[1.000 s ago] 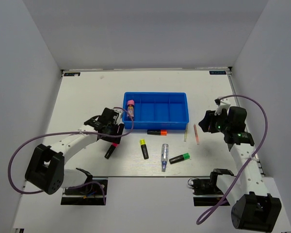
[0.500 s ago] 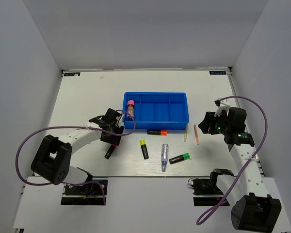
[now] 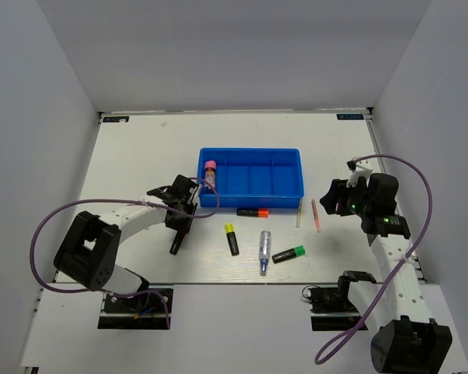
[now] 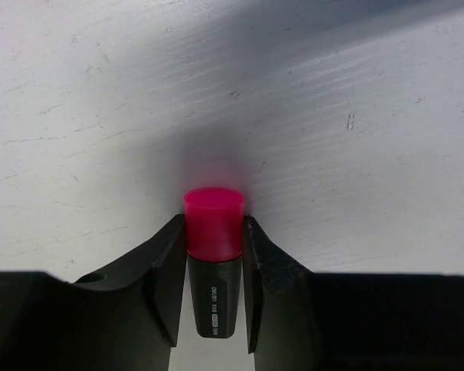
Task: Sort the stationery into containers
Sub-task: Grab a piece of stationery with the left arm, then place the stationery into the container
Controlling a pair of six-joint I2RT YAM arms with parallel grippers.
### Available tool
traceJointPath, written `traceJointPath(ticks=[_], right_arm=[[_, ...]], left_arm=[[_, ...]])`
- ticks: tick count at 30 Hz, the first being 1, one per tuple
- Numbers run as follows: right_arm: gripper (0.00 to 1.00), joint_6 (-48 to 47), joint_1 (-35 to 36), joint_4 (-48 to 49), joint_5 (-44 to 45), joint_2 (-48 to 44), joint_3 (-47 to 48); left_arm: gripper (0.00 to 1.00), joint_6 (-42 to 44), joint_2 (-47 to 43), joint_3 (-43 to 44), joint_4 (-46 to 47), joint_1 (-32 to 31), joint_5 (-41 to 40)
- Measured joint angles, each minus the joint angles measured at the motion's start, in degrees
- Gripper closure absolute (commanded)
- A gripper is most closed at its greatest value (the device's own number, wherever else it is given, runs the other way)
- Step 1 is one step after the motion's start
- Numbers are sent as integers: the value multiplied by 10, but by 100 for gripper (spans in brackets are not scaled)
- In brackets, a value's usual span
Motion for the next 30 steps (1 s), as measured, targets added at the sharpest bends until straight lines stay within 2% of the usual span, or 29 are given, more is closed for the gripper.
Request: traceJointPath(ticks=[1,2,5,7,8,9,12,13,14,16,17,20,21,22,23,24,25,26,27,28,30], right_arm=[[39,0,0,0,0,-1,0],[31,0,-1,0,1,-2,0],[19,1,-2,0,1,-4,0],[19,-1,-3,0,1,-6,0],[21,-2,-3,0,1,-7,0],[35,-2,-3,0,0,-7,0],[58,-7,-3,0,-7,-7,-1],[72,-7,-3,0,-10,-7,-1],[76,-9,-3,0,-13,-7,-1],[77,-10,-3,0,-21,-7,-2],[75,-12,-3,0,-24,-7,-2],[32,-16,-3,0,-33,-7,-2],[26,-18,-3,0,-37,-7,-2],[27,-23,-3,0,-41,-7,-2],[34,-29,-3,0,-44,-7,-2],[47,-33,-3,0,-48,-7,-3],[76,-36,-3,0,-52,-7,-3],[88,-42,-3,0,-55,-8,-3],[96,-43,-3,0,-59,-8,-4],[99,-43,-3,0,-61,-9,-6],[99,-45,-3,0,-65,-12,-10]], left_arm=[[79,0,0,0,0,-2,-2],[80,0,0,0,-1,-3,-4],[84,-2,-1,2,-8,-5,-9],[85,-5,-7,4,-27,-6,-10],[85,-7,-13,6,-38,-7,-10],[87,-10,-22,10,-50,-8,-11],[90,-20,-59,37,-91,-13,-10],[90,-23,-71,55,-103,-15,-8],[90,-27,-80,79,-116,-16,-5],[91,-35,-91,128,-128,-18,2],[91,-39,-92,154,-132,-19,6],[92,-52,-83,223,-137,-20,21],[92,-58,-75,247,-135,-20,28],[92,-65,-59,275,-132,-20,33],[92,-74,-42,303,-124,-20,41],[92,-81,-26,324,-113,-21,47],[92,-90,-7,343,-97,-21,52],[92,-99,15,362,-84,-22,57],[92,-109,38,380,-70,-24,61],[92,-118,59,393,-52,-26,65],[92,-135,110,418,-25,-30,72]])
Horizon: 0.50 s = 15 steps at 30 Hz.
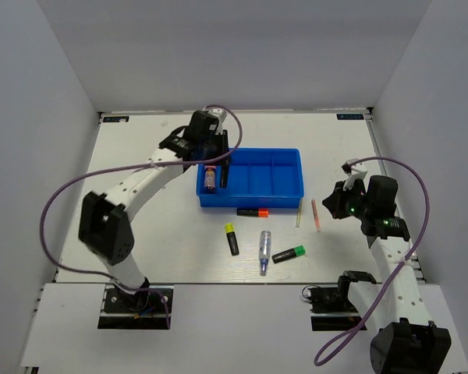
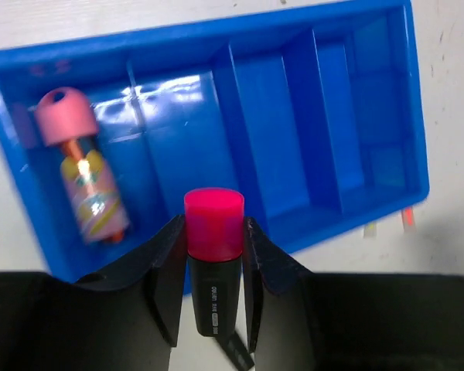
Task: Sort the stationery into containers
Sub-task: Place the stationery into the container
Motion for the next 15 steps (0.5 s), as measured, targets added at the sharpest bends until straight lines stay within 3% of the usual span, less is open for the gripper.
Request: traceJointPath(ticks=[7,10,11,12,14,15], right_arm=[[92,-3,0,0,0,-2,-3],[75,-3,0,0,0,-2,-3],[68,-3,0,0,0,-2,-3],[54,-4,0,0,-1,-2,-3],[50,-5,0,0,0,-2,-4],[48,-7,0,0,0,-2,-4]], left_arm=[[92,-20,151,82,52,-16,-1],[89,-20,186,108,59,-21,-6],[83,-19,193,113,61,-22,-9],[80,-18,199,118,61,-24,-13],[69,-12,208,124,63,-27,-23],[55,-10,210,125,63,-29,-28]])
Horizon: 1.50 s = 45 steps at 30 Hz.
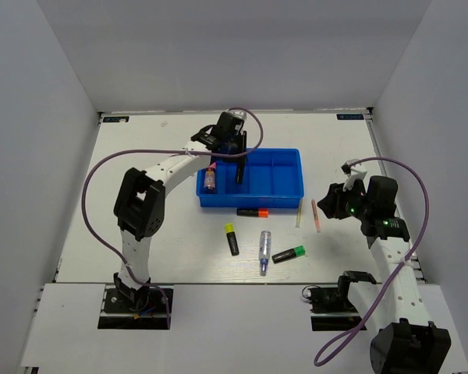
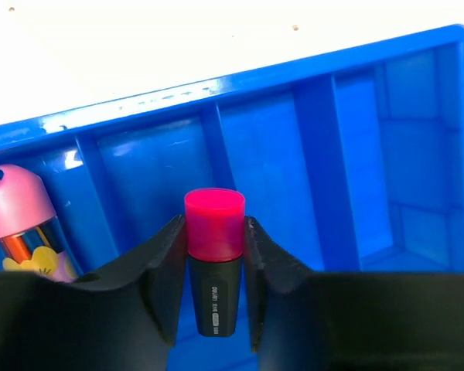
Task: Sort the stationery into containers
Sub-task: Place the stationery into the container, then grab a piece of stationery with the left arm
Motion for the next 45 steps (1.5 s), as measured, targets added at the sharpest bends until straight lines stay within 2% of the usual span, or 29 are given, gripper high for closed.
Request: traceJointPath(ticks=[2,3,9,10,11,12,13,14,16,17,18,19,20,22,23,25,27,30,33,38,45], right_arm=[[48,-2,0,0,0,0,0],[48,-2,0,0,0,0,0],[45,-2,0,0,-2,0,-1],[45,-2,0,0,-2,0,-1],[59,-2,0,0,-3,0,0],[70,-6,0,0,-3,0,-1],[81,-8,0,0,-3,0,-1],[100,-8,0,-1,-4,0,-1],[100,-12,0,-2,-5,0,-1],[97,-14,-1,-4,-7,0,-2],[85,-16,-1,-5,-7,0,-2],[69,-25,-1,-8,-12,0,-3],[44,-44,-1,-12,-23,0,-4],[33,-63,-1,-18,-45,0,-4],[29,-80,-1,-23,-62,0,-4],[28,-107,-1,-33,-91,3,-4],[28,-129,-1,-42,-119,8,-4],[28,-145,-1,-46,-142,18,-4],[30,-150,-1,-52,-153,23,-4],[30,-152,-1,-55,-159,23,-4],[30,-152,-1,-56,-158,22,-4]], left_arm=[[44,8,4,0,-1,-4,-11],[34,11,4,-1,-2,-6,-14],[30,25,4,-2,-4,-10,-32],[34,28,3,-1,-6,-11,-33],[41,30,2,-1,-8,-12,-34],[52,31,1,-1,-10,-12,-34],[70,32,-2,-1,-12,-14,-36],[78,31,-8,-4,-14,-18,-40],[92,37,-39,-28,-19,-32,-54],[93,34,-61,-47,-22,-44,-62],[93,32,-88,-70,-26,-59,-75],[79,24,-124,-99,-37,-82,-86],[65,17,-154,-120,-46,-105,-102],[62,-24,-219,-166,-77,-160,-137],[54,-47,-246,-185,-91,-188,-155],[44,-97,-289,-227,-116,-235,-193],[39,-152,-317,-273,-135,-268,-234],[38,-238,-323,-329,-169,-296,-297],[36,-301,-294,-337,-196,-303,-342],[34,-349,-243,-334,-195,-303,-381],[34,-383,-184,-330,-159,-303,-379]])
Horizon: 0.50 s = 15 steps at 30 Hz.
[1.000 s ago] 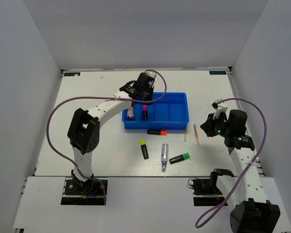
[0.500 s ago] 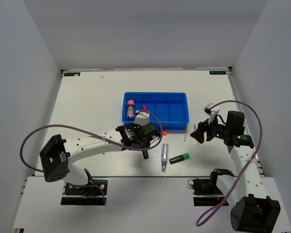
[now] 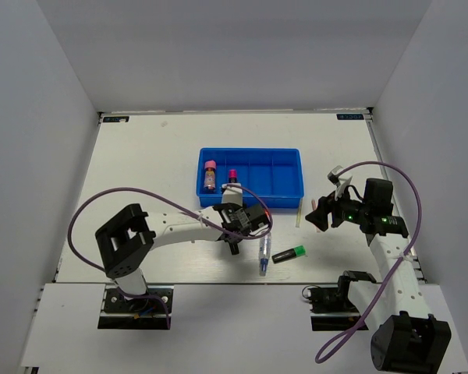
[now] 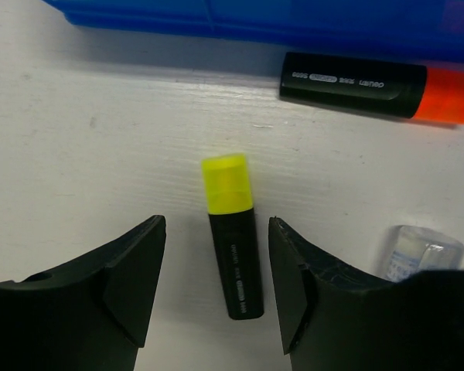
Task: Sort the stationery into containers
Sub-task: Grab a piece of stationery with the left arm
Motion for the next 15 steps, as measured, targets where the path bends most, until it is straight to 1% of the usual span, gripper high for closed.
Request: traceJointPath(ticks=[8,15], right_arm=[[30,0,0,0,1,0,0],[30,-4,0,-1,2,-4,0]], left_arm=[[34,-33,24,-2,44,0,21],[34,-62,29,-34,65,0,28]])
